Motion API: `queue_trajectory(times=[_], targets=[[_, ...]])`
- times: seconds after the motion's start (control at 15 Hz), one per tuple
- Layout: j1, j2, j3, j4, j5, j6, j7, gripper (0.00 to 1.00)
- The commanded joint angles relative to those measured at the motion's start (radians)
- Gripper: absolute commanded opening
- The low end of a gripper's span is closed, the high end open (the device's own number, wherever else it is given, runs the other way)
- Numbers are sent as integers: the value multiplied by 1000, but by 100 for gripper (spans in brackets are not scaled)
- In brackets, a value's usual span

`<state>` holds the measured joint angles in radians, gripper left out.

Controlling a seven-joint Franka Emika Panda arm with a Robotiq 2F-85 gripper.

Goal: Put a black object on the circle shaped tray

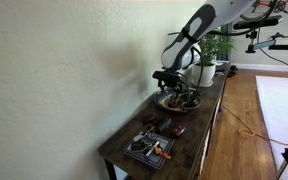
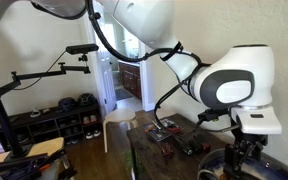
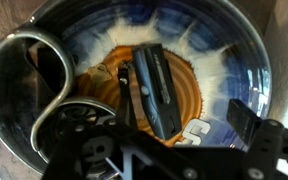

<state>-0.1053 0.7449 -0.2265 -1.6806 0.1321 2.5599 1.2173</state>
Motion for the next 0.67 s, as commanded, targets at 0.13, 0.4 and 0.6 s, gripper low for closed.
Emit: queue_trajectory(times=[0.13,0.4,0.6], targets=[[34,-149,38,-128,28,-62,-39,100],[80,-249,37,-210,14,-92,-14,100],[100,-302,52,-255,18,-123,-10,100]])
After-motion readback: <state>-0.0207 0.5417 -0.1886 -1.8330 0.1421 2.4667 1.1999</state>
